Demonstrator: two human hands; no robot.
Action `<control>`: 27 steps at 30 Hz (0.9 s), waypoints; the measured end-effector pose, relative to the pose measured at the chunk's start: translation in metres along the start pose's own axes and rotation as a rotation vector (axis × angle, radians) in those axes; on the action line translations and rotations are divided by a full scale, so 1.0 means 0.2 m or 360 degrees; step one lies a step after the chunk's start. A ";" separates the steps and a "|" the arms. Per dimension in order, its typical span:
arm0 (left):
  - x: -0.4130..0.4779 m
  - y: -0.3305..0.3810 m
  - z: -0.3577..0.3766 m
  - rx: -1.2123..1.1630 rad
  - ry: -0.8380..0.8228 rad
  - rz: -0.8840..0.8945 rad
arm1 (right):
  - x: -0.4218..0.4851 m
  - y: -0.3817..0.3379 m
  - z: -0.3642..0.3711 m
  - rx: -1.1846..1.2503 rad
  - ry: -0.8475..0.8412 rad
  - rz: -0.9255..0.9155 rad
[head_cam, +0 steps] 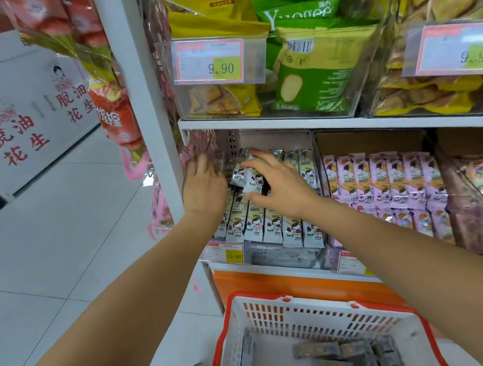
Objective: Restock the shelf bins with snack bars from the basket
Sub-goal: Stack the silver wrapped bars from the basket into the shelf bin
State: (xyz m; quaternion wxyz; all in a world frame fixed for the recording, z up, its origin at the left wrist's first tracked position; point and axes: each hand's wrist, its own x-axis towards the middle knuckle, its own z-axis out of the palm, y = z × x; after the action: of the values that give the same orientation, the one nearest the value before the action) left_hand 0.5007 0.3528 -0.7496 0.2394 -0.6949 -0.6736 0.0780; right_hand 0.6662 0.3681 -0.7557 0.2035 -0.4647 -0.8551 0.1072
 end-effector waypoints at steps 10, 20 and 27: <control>-0.26 -0.04 -0.01 0.0187 0.0096 0.0072 | 0.22 -0.12 0.01 0.0099 0.0038 0.0069; -0.26 -0.04 0.02 0.0254 -0.0140 0.0169 | 0.28 -0.14 0.13 -0.0302 -0.0084 0.0151; -0.17 -0.04 0.02 0.0171 -0.0213 0.0168 | 0.26 -0.07 0.13 -0.0319 -0.0218 0.0130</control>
State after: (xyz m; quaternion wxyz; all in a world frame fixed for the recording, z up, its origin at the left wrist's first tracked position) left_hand 0.4895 0.3204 -0.7577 0.2262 -0.7088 -0.6454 0.1728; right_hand 0.6183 0.4030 -0.7613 0.0926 -0.5087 -0.8538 0.0609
